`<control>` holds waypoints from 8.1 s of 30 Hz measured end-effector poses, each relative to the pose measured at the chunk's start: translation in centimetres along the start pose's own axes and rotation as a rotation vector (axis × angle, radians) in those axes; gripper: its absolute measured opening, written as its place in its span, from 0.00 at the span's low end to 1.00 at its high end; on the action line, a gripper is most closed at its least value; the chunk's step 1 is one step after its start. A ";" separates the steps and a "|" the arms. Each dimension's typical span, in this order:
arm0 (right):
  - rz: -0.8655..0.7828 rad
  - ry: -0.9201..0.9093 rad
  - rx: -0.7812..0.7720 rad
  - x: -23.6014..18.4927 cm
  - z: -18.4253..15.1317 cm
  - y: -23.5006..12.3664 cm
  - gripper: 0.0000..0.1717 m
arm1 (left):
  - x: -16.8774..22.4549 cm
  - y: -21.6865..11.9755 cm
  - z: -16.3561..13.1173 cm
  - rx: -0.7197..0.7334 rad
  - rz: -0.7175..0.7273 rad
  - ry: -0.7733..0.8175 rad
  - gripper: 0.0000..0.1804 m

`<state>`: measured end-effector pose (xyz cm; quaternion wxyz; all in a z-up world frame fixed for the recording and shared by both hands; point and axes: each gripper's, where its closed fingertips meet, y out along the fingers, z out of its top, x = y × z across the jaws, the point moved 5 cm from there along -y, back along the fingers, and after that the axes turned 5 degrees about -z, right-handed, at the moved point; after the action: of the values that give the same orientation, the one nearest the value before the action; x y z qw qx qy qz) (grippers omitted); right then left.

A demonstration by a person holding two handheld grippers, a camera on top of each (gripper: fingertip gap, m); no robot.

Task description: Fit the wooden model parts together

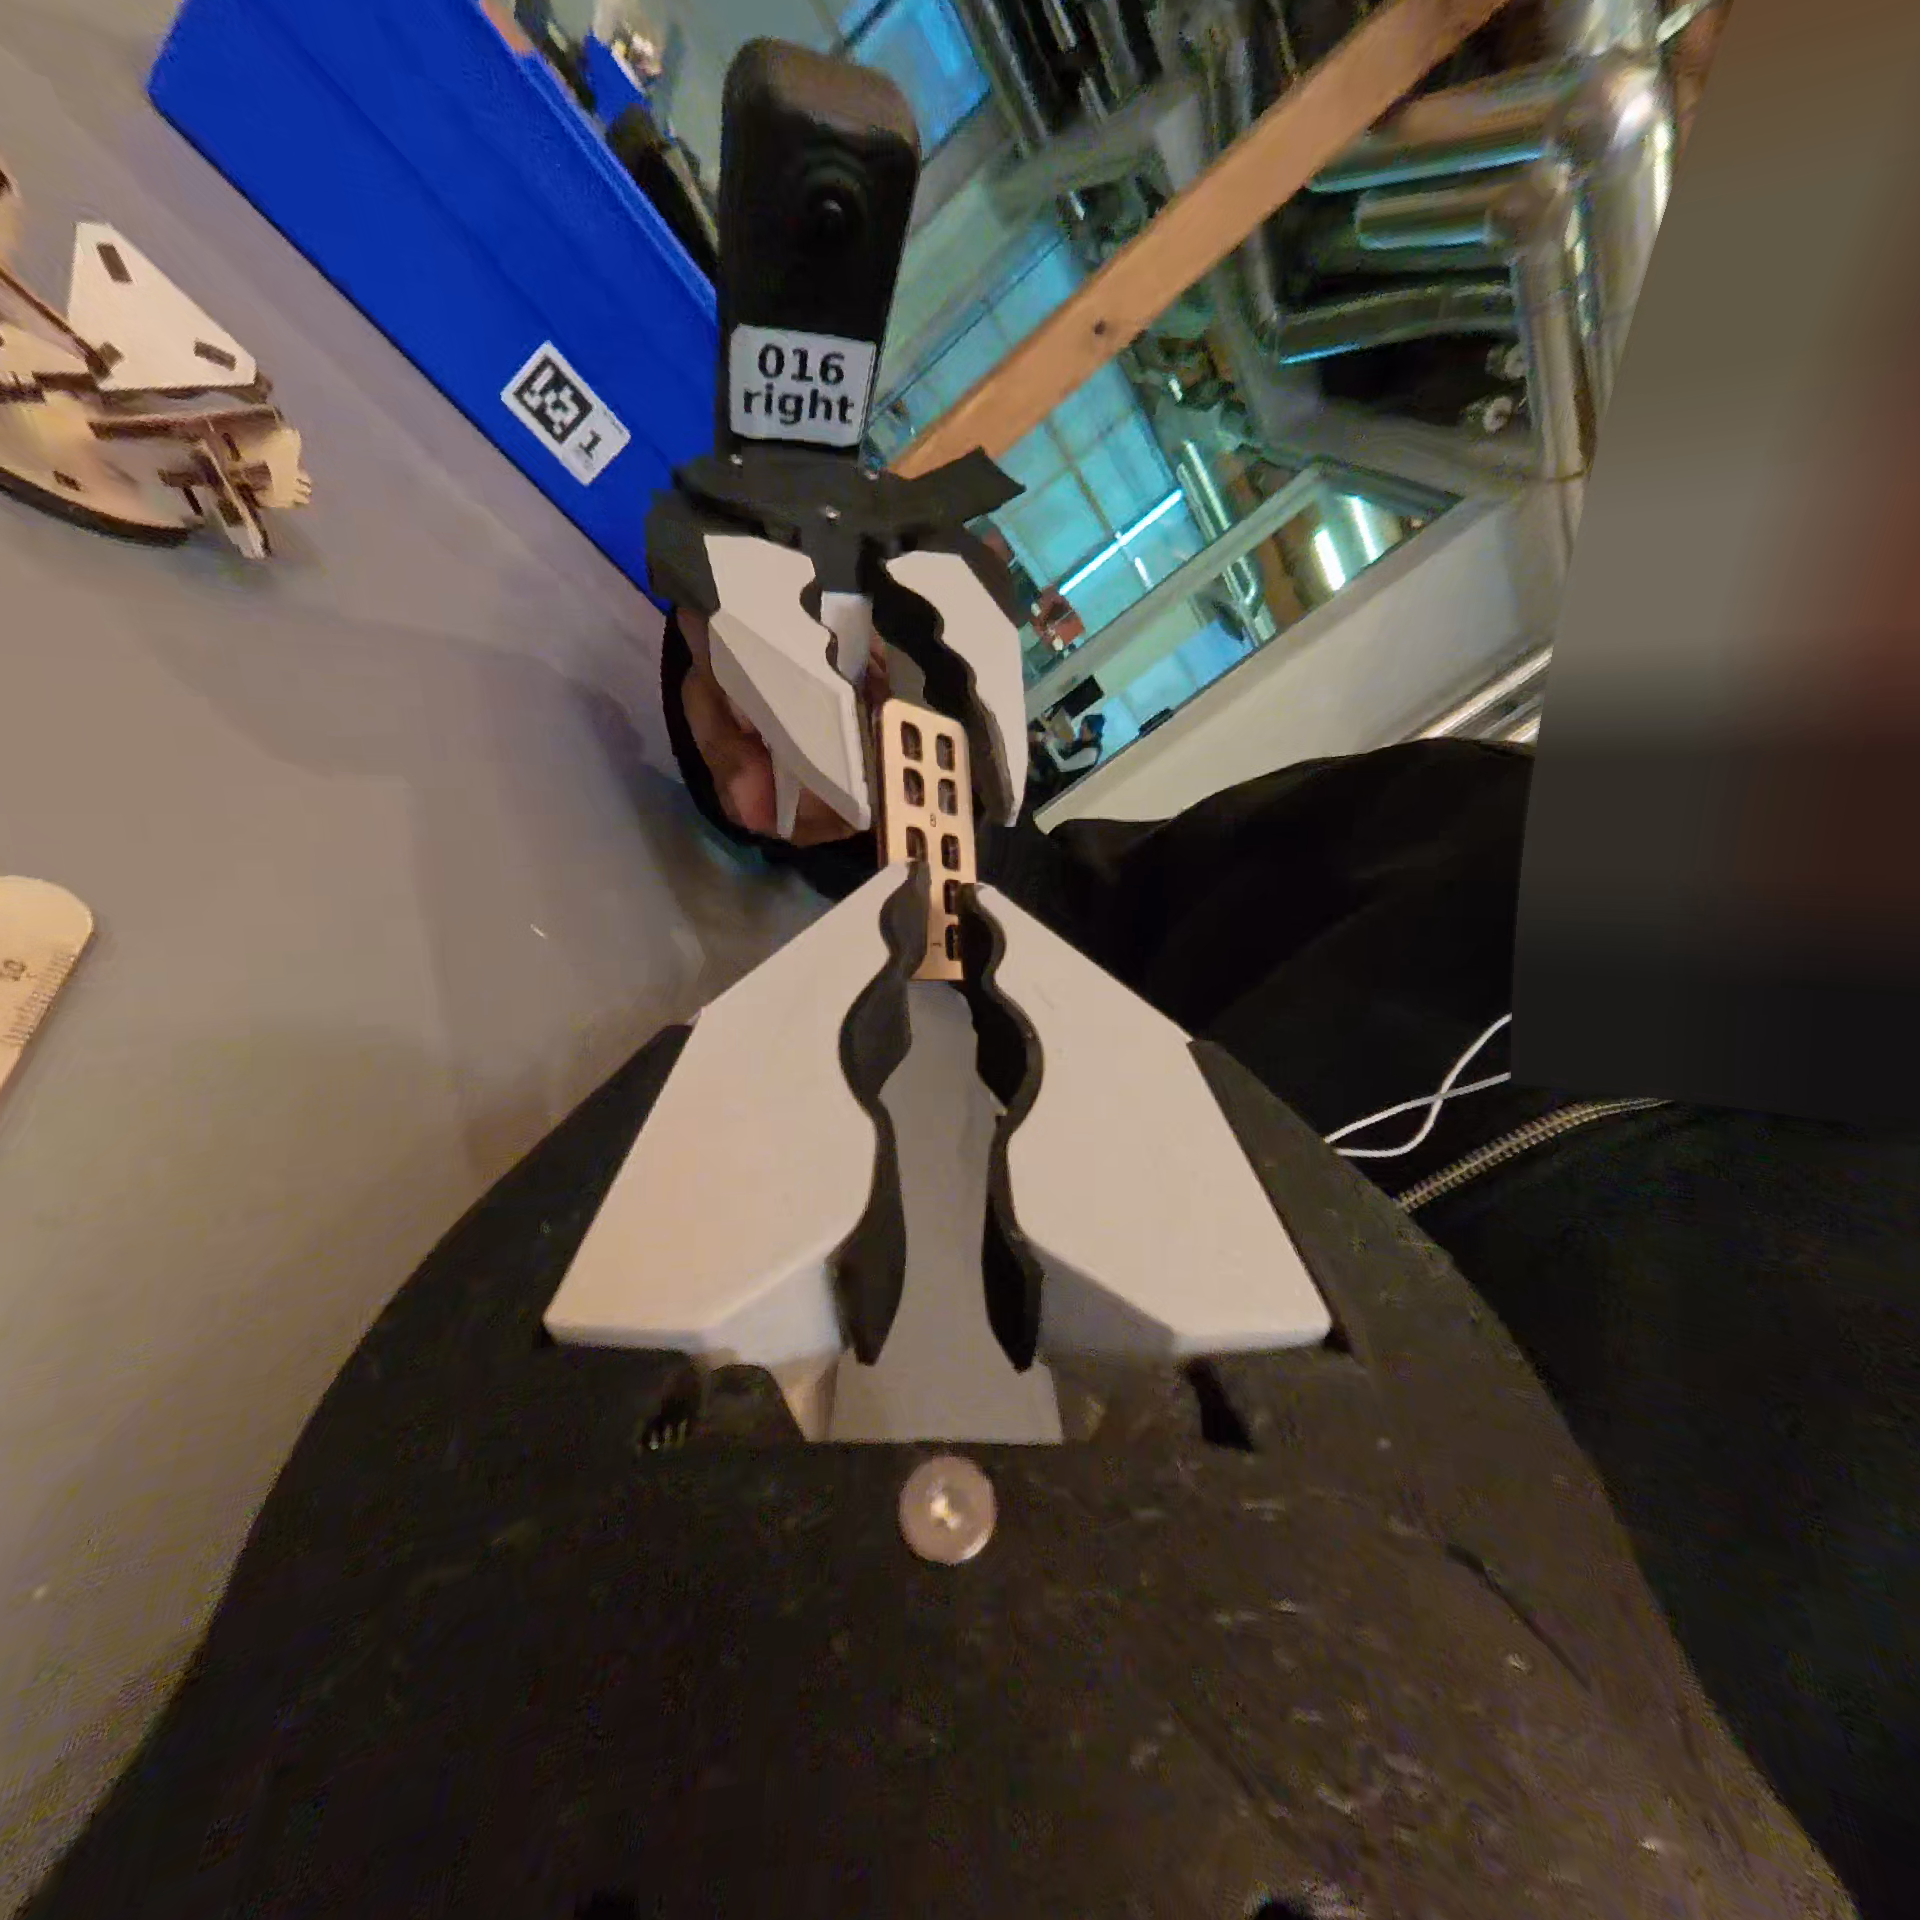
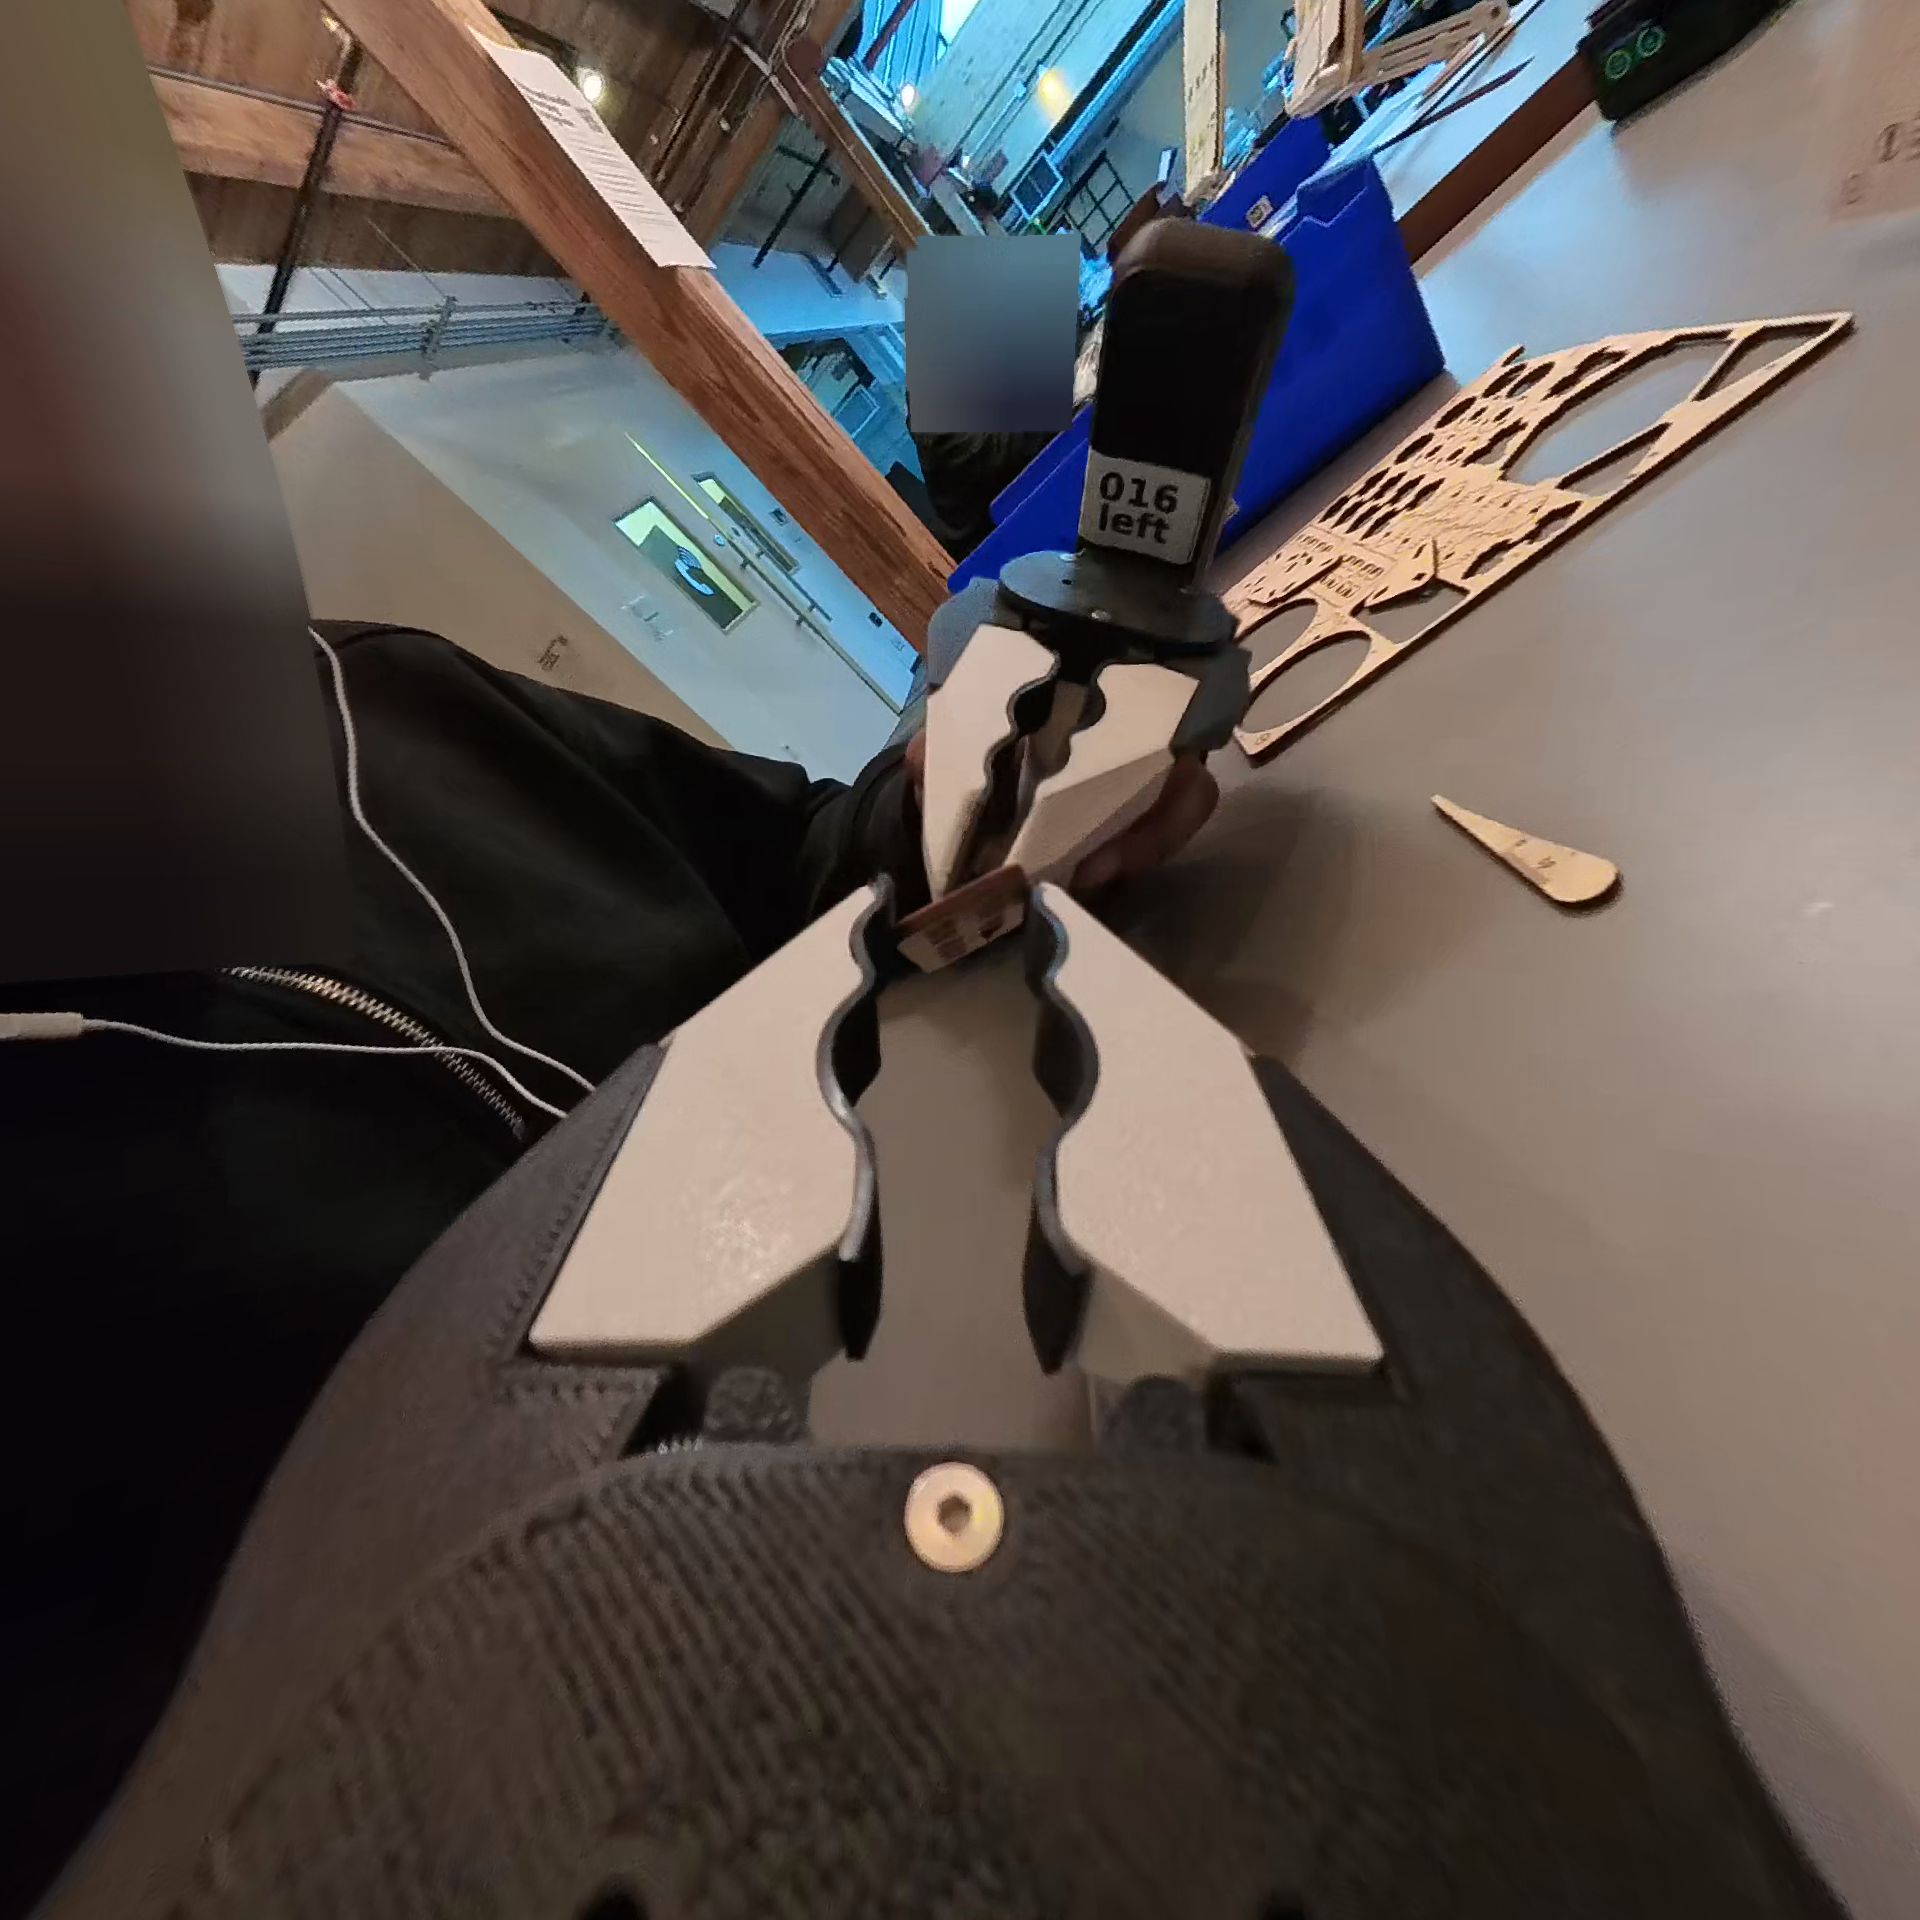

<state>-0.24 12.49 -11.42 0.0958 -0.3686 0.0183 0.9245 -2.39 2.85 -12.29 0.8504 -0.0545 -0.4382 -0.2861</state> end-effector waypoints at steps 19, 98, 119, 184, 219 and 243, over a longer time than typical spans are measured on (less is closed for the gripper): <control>-0.004 -0.029 -0.063 -0.5 -0.6 0.5 0.13 | -0.6 0.0 -0.7 -0.092 0.053 0.000 0.01; -0.354 -0.050 0.007 1.9 -0.4 0.7 0.00 | -1.5 -1.6 1.2 -0.031 0.486 0.362 0.04; -1.166 -1.571 -0.285 1.2 -0.4 2.0 0.00 | -1.7 -2.4 1.9 0.239 0.179 -0.025 0.16; -0.607 -0.614 0.024 1.4 0.4 -0.3 0.00 | -1.6 -3.1 1.7 -0.132 0.624 0.443 0.12; 0.186 0.316 0.270 0.2 0.6 0.9 0.00 | 2.4 -0.7 1.5 -0.046 0.425 0.709 0.01; -0.049 0.087 0.259 0.0 1.5 -0.2 0.00 | 1.4 -12.3 -6.8 -0.281 1.128 0.261 0.05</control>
<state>-1.25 12.80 -10.27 0.1642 -0.3931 0.1324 0.8950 -3.47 -10.31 -17.33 0.9025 -0.3552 -0.1915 0.1503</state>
